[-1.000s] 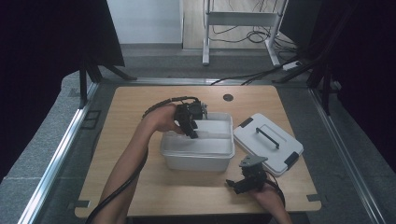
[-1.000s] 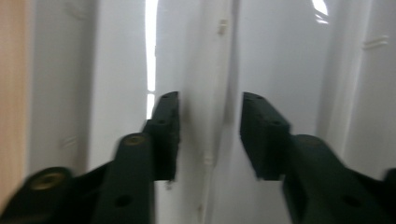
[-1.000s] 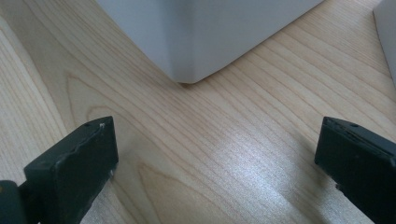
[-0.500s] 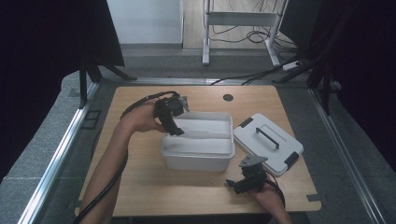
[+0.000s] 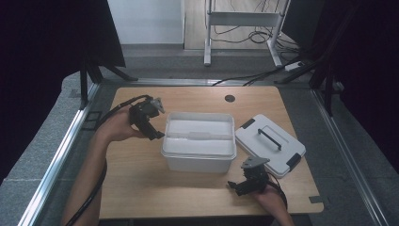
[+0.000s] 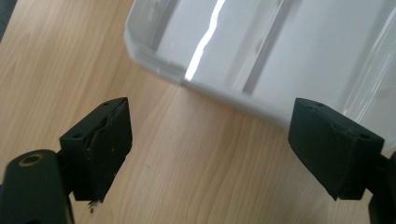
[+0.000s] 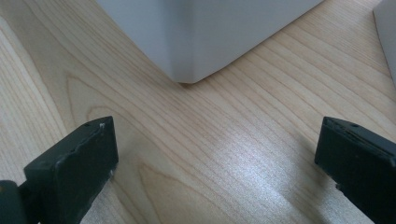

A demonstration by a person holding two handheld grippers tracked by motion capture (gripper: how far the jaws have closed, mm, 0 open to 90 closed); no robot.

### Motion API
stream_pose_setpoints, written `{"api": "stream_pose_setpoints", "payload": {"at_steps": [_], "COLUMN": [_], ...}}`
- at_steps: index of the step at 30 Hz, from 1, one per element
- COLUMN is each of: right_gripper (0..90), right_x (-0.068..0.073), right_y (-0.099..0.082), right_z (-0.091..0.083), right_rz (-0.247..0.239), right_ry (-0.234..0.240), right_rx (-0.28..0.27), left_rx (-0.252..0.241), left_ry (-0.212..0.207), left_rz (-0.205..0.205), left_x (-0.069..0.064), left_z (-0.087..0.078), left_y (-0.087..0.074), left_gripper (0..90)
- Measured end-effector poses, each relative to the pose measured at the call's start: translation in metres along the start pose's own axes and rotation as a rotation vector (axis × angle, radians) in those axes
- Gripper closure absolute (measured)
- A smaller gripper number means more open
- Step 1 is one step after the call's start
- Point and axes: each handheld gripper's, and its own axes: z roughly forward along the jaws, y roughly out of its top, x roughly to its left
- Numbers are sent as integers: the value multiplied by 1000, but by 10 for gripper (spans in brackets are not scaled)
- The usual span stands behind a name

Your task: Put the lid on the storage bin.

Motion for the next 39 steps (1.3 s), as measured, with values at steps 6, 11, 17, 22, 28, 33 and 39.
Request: {"api": "stream_pose_setpoints", "payload": {"at_steps": [6, 11, 17, 22, 28, 33, 39], "right_gripper": [0, 0, 0, 0, 0, 0, 1], "right_x": [0, -1, -2, -3, -4, -7, -19], "right_y": [0, 0, 1, 1, 2, 10, 28], "right_z": [0, 0, 1, 1, 0, -10, -28], "right_rz": [1, -10, -15, -19, -21, -22, -27], "right_ry": [1, 9, 14, 19, 18, 39, 41], "right_rx": [0, 2, 1, -1, 10, -6, 14], "left_rx": [-35, -62, -109, -148, -206, -245, -254], "left_ry": [43, 64, 87, 98, 86, 77, 71], "left_rz": [-84, -121, -164, -186, -231, -276, -300], "left_x": [-4, -13, -27, -41, -60, -73, -87], "left_z": [3, 14, 38, 61, 87, 105, 121], "left_y": [-32, -51, -73, -88, -104, -114, -120], "left_gripper": [115, 88, 35, 0, 0, 0, 0]}}
